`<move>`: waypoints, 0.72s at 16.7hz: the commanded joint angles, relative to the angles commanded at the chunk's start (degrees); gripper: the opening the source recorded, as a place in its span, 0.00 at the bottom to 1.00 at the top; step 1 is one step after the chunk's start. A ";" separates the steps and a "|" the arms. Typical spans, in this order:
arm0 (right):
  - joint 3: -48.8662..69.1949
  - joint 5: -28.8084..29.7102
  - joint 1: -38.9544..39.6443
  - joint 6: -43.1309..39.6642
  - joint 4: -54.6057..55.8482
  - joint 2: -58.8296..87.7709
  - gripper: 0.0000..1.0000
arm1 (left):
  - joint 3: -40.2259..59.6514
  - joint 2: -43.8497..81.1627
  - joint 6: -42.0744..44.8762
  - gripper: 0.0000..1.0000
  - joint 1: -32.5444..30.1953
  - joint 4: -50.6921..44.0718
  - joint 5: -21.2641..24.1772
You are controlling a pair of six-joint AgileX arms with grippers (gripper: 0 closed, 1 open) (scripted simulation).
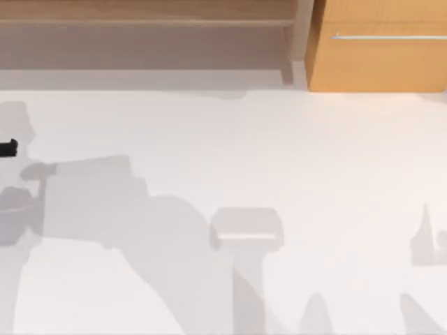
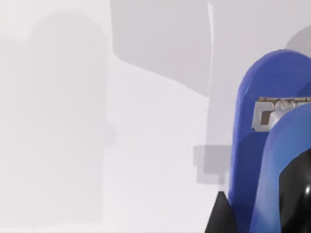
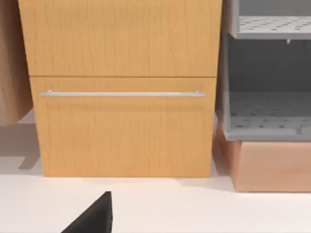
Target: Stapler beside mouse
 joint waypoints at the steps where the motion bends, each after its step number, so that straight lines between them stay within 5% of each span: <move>1: 0.00 0.00 0.00 0.00 0.00 0.00 1.00 | 4.66 3.06 2.39 0.00 2.10 -1.68 0.03; 7: 0.00 0.00 0.00 0.00 0.00 0.00 1.00 | 29.12 18.17 15.83 0.00 13.65 -9.76 0.36; 12: 0.00 0.00 0.00 0.00 0.00 0.00 1.00 | 37.92 23.01 21.19 0.00 18.21 -12.19 0.74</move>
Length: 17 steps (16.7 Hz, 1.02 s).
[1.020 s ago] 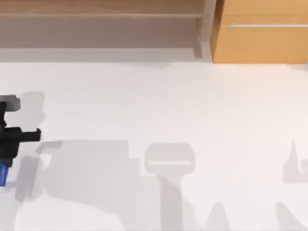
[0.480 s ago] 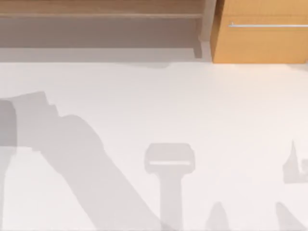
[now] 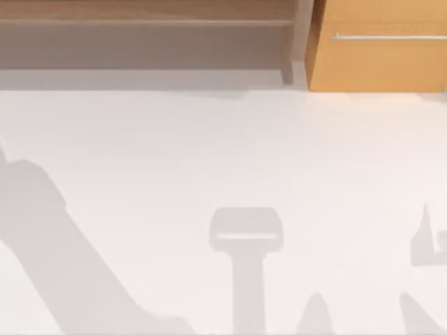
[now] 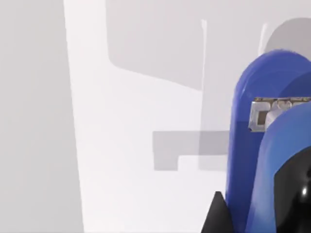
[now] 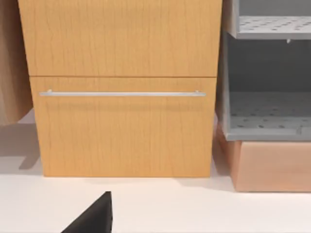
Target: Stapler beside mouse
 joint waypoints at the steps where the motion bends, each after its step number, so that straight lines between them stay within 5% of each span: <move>1: 0.00 0.00 0.00 0.00 0.00 0.00 1.00 | 0.01 0.00 0.00 0.00 0.00 0.00 0.00; 17: 0.00 0.00 0.00 0.00 0.00 0.00 1.00 | -1.12 -2.05 3.76 0.00 -4.21 6.67 3.38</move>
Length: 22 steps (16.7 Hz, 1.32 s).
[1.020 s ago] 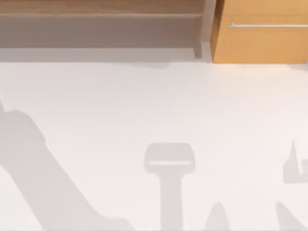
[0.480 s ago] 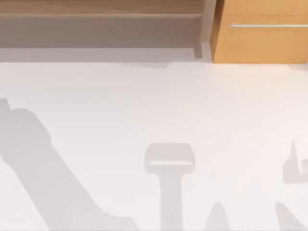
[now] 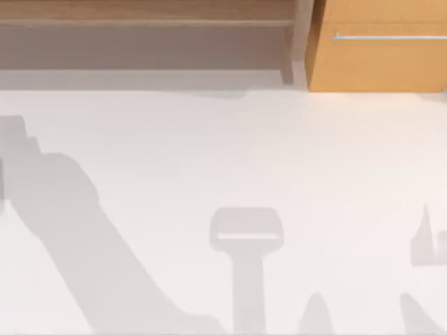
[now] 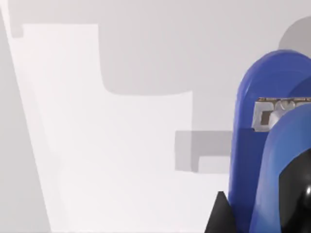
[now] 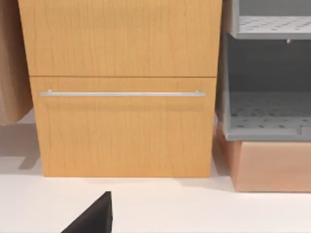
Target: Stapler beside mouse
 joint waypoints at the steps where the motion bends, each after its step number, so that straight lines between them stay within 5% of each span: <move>1: 0.00 0.00 0.00 0.00 0.00 0.00 1.00 | -0.09 -0.10 -0.03 0.00 0.05 0.37 -0.09; 19: 0.00 0.00 0.00 0.00 0.00 0.00 1.00 | -3.56 3.28 -3.74 0.00 4.21 -0.76 -3.37; 22: 0.00 0.00 0.00 0.00 0.00 0.00 1.00 | -3.56 3.28 -3.74 0.23 4.21 -0.76 -3.37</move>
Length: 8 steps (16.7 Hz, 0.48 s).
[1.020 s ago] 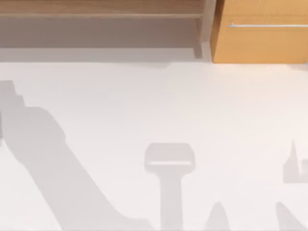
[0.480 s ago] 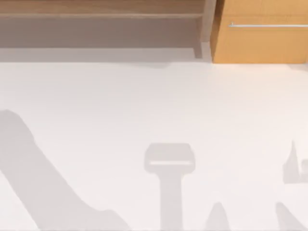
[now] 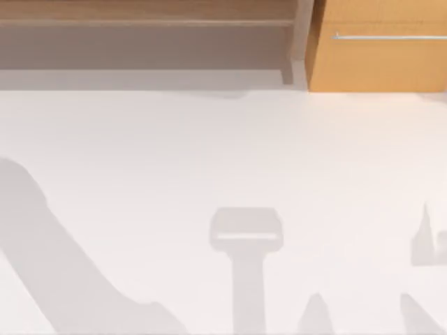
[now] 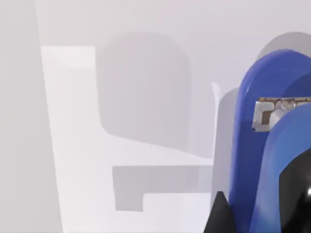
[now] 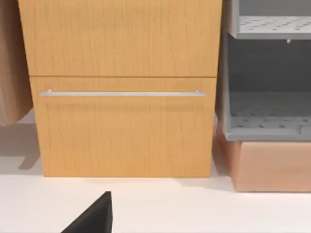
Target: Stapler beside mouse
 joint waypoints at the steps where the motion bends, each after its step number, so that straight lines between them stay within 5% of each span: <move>1: 0.00 0.00 0.00 0.00 0.00 0.00 1.00 | 0.00 0.00 0.00 0.30 0.00 0.00 0.00; 8: 0.00 0.00 0.00 0.00 0.00 0.00 1.00 | 0.00 0.00 0.00 0.83 0.00 0.00 0.00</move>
